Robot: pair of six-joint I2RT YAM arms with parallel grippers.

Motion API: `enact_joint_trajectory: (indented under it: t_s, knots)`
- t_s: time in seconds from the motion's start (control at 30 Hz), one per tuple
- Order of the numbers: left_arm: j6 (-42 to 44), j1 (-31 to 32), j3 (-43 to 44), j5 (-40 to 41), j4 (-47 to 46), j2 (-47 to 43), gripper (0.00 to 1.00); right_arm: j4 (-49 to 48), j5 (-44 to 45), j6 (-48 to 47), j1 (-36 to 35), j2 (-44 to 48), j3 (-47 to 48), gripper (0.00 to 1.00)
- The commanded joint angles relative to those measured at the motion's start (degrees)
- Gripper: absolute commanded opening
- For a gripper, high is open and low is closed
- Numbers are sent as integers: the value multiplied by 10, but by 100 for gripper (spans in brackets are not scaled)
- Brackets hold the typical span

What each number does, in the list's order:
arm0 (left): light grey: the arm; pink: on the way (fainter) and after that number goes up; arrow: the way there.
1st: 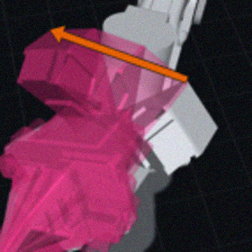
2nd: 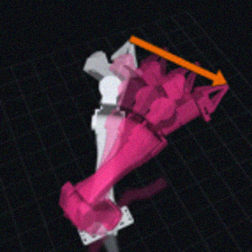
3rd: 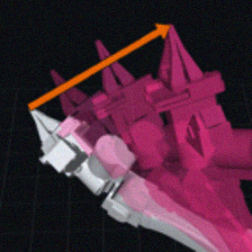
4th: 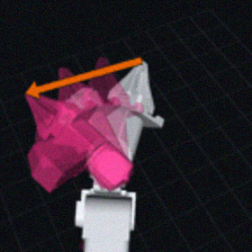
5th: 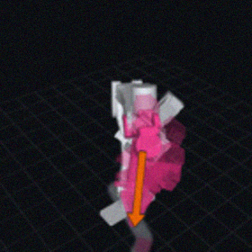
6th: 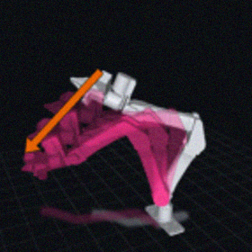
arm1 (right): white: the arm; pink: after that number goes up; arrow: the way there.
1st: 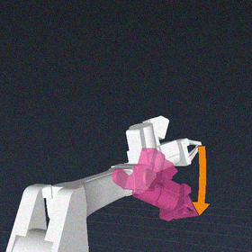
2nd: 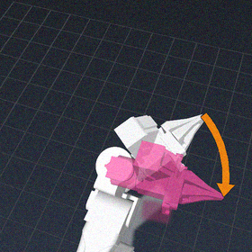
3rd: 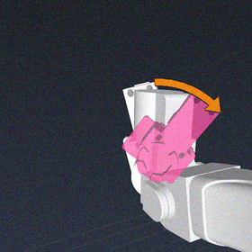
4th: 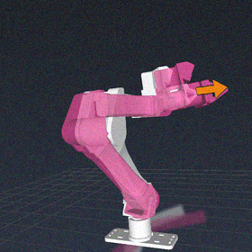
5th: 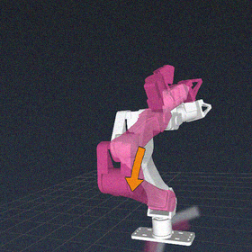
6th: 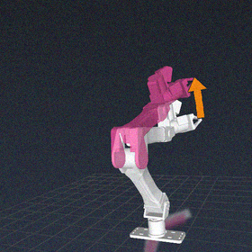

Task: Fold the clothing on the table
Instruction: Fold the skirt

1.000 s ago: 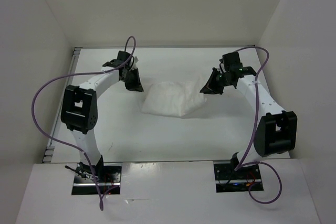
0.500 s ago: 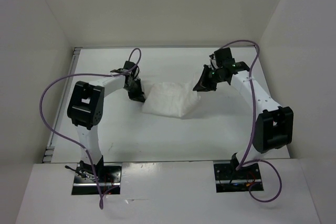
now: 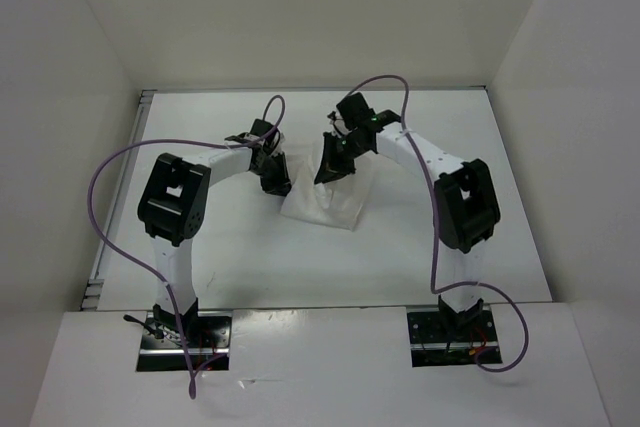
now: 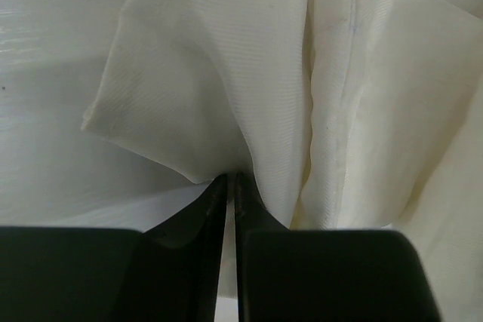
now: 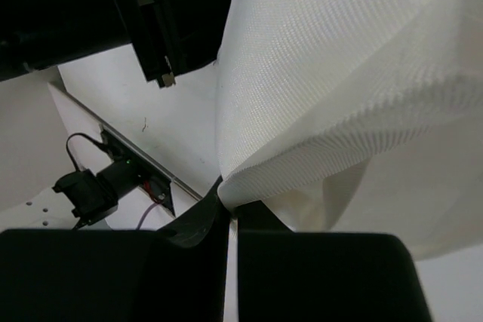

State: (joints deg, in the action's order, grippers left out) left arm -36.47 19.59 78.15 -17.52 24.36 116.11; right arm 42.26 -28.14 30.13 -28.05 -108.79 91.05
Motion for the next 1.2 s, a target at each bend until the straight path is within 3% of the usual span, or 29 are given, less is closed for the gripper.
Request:
enact_joint_trajectory:
  t_s: [0.0,0.17,0.2,0.33,0.5,0.57,0.67,0.8,0.83,1.03,1.17]
  knots:
    - [-3,0,1,2,5,10,14,-29,-17,-6,-19,-38,55,3]
    - [-3,0,-5,7,10,-6,14,-34,-22,-1,-37,-95,99,12]
    - [-3,0,-5,7,10,-6,14,-34,-29,-1,-37,-102,106,33]
    - [-3,-31,-5,13,21,-49,19,-83,-108,13,-42,-114,112,50]
    - [3,-96,2,74,52,-159,29,-265,-173,90,-6,-21,72,51]
    - [18,-101,26,74,67,-178,29,-237,-132,78,10,1,82,53]
    - [56,-86,66,-9,102,-184,29,-139,-81,35,45,28,88,51]
    - [68,-36,54,-232,46,-184,25,-155,-31,41,102,111,-12,51]
    - [47,-16,46,-257,23,-178,25,-162,-20,48,113,145,-45,50]
    - [39,4,18,-354,-50,-74,21,-139,-6,34,168,195,-102,50]
    - [51,-24,-28,-306,-41,-52,20,-140,-12,34,175,206,-130,50]
